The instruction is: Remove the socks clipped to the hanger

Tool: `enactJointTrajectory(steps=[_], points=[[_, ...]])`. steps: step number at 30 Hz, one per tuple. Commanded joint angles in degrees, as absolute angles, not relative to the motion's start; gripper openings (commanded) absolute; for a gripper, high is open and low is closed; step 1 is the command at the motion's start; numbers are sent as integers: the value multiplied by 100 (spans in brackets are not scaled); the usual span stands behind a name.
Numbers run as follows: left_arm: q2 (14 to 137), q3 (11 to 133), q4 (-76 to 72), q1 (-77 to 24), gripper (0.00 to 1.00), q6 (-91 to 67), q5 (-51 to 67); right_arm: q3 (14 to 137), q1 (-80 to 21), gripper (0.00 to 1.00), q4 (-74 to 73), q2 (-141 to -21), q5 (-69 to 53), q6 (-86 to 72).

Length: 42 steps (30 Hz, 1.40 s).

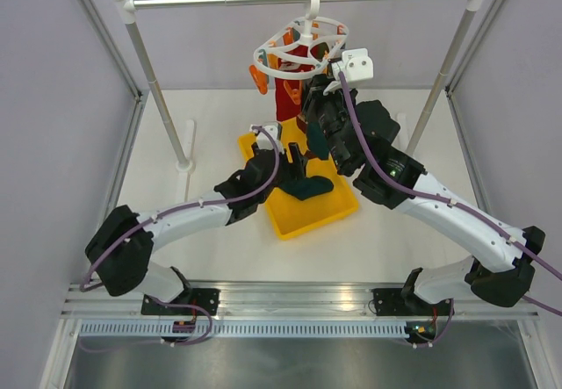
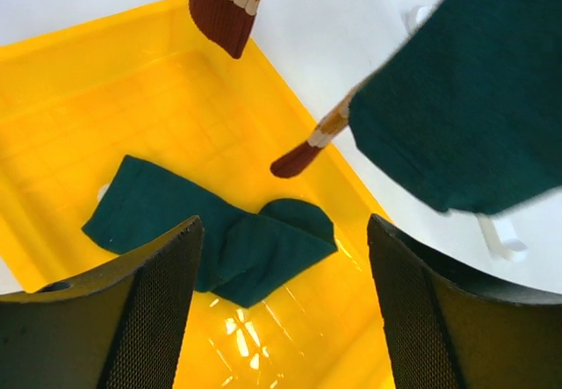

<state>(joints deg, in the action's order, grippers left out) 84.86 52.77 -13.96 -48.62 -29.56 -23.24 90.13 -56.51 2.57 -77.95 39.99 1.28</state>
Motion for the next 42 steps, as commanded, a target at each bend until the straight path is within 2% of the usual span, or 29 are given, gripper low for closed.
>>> enactJointTrajectory(steps=[1, 6, 11, 16, 22, 26, 29, 30, 32, 33, 34, 36, 39, 40, 41, 42], points=[[7788, 4993, -1984, -5000, 79, -2911, -2188, 9026, -5669, 6, 246, -7699, 4148, 141], [7374, 4790, -2478, -5712, 82, -2330, -2583, 9035, -5669, 6, 237, -7743, 4175, 132], [7733, 5447, -2628, -6520, 86, -1539, -3918, 9114, -5669, 6, 176, -7761, 4192, 123], [8463, 6230, -2575, -6636, 87, -1240, -5033, 9193, -5669, 6, 71, -7796, 4157, 88], [9254, 6995, -2593, -6627, 86, -923, -5589, 9264, -5669, 7, 18, -7770, 4184, 79], [9404, 6988, -2672, -6583, 77, -853, -5722, 9290, -5669, 7, 18, -7734, 4157, 70], [9334, 6891, -2821, -6548, 46, -747, -5722, 9290, -5669, 8, -132, -7717, 4113, 62], [9273, 6899, -2830, -6530, 32, -695, -5730, 9299, -5678, 8, -132, -7717, 4113, 62], [9220, 6838, -2961, -6513, 22, -589, -5722, 9290, -5669, 8, -149, -7708, 4104, 53], [9141, 6812, -2979, -6513, 7, -493, -5713, 9290, -5669, 8, -167, -7699, 4104, 44], [9097, 6751, -3049, -6513, 2, -440, -5713, 9299, -5669, 8, -184, -7691, 4104, 44], [9009, 6663, -3120, -6513, 2, -378, -5591, 9281, -5678, 10, -211, -7647, 4131, 53], [8825, 6522, -3111, -6513, 2, -369, -5432, 9194, -5669, 18, -246, -7524, 4096, 0], [8781, 6443, -3111, -6513, 2, -378, -5371, 9176, -5669, 29, -281, -7489, 4052, 0], [8737, 6416, -3111, -6513, 2, -378, -5344, 9124, -5669, 34, -316, -7410, 4026, 0], [8710, 6381, -3103, -6513, 2, -369, -5318, 9106, -5669, 46, -334, -7357, 3999, 0]])
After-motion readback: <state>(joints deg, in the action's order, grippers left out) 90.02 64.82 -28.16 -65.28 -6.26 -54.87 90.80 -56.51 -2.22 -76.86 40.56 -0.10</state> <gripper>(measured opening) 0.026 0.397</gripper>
